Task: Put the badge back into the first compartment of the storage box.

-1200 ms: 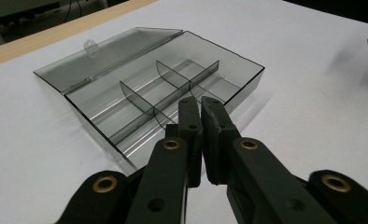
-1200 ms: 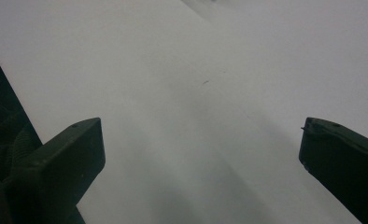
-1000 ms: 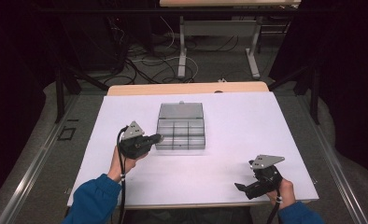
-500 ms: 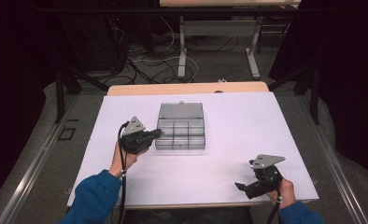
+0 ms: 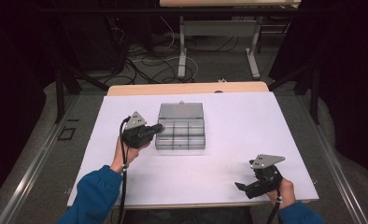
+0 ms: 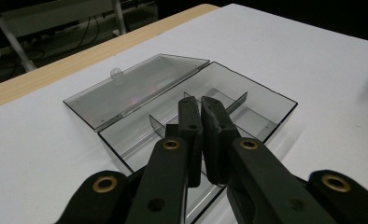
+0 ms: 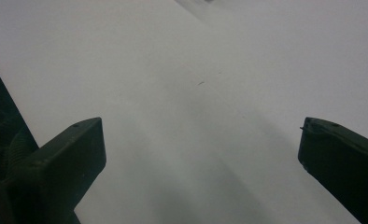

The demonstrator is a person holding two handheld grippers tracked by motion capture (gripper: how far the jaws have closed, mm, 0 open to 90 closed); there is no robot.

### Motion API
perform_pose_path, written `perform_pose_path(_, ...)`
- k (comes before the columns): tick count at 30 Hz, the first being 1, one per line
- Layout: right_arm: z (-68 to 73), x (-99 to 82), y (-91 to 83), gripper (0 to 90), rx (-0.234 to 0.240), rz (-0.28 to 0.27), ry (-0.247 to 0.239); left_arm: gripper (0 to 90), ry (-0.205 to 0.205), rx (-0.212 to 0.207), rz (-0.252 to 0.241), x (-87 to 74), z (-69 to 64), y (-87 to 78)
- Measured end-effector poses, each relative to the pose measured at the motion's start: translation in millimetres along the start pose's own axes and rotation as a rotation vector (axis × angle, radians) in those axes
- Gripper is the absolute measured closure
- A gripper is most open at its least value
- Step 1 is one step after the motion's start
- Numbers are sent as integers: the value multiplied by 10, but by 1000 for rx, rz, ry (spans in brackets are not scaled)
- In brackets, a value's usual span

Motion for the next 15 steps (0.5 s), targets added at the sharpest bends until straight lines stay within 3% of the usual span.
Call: perform_pose_path(15, 1, 0, 9, 6, -3, -8, 5, 879, -11, 22, 9, 36, 129, 122)
Point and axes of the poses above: each handheld gripper's, and its own axes: y roughly forward along the jaws, x roughly out of its top, z roughly to its left, the point moved 2 cm from there along y, roughly forward along the jaws, and after that the axes turned 6 degrees about y, right-handed, at the moved point
